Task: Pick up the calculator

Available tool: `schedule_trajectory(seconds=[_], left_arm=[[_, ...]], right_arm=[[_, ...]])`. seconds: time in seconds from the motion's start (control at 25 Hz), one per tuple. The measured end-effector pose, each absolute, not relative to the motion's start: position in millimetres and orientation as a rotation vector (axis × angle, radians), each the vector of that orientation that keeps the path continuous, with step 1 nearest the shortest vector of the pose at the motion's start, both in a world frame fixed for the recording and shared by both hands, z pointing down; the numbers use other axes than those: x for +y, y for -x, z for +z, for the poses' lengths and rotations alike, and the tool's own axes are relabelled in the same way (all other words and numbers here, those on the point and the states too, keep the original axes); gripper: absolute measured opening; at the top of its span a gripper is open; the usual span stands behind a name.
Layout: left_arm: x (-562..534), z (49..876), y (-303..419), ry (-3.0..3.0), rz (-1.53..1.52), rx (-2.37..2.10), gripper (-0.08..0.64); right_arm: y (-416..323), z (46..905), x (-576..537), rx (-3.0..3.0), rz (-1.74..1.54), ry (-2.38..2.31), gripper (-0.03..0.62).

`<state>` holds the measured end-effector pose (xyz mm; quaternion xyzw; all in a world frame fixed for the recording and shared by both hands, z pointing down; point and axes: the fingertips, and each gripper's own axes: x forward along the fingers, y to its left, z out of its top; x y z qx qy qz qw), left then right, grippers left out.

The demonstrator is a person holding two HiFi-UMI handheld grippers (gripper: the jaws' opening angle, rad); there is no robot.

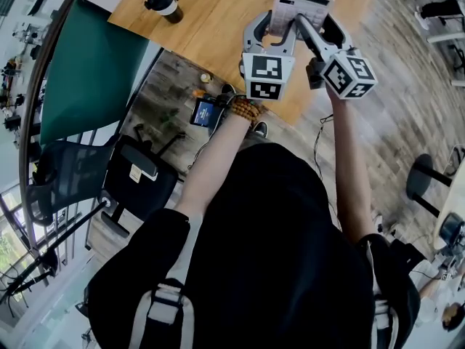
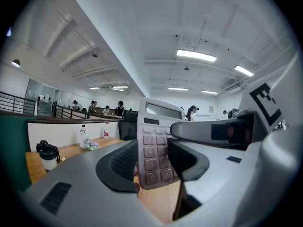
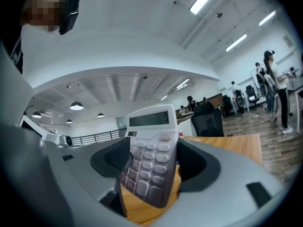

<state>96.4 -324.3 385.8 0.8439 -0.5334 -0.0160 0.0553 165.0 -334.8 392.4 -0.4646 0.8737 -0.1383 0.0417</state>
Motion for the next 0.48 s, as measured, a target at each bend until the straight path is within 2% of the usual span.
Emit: schedule_trajectory(seconds=[0.48], left_arm=[[-300.6, 354.9, -108.0, -2.647, -0.146, -1.602, 0.213]], right_arm=[[-175.3, 357.3, -306.8, 2.678, -0.216, 1.473, 0.311]])
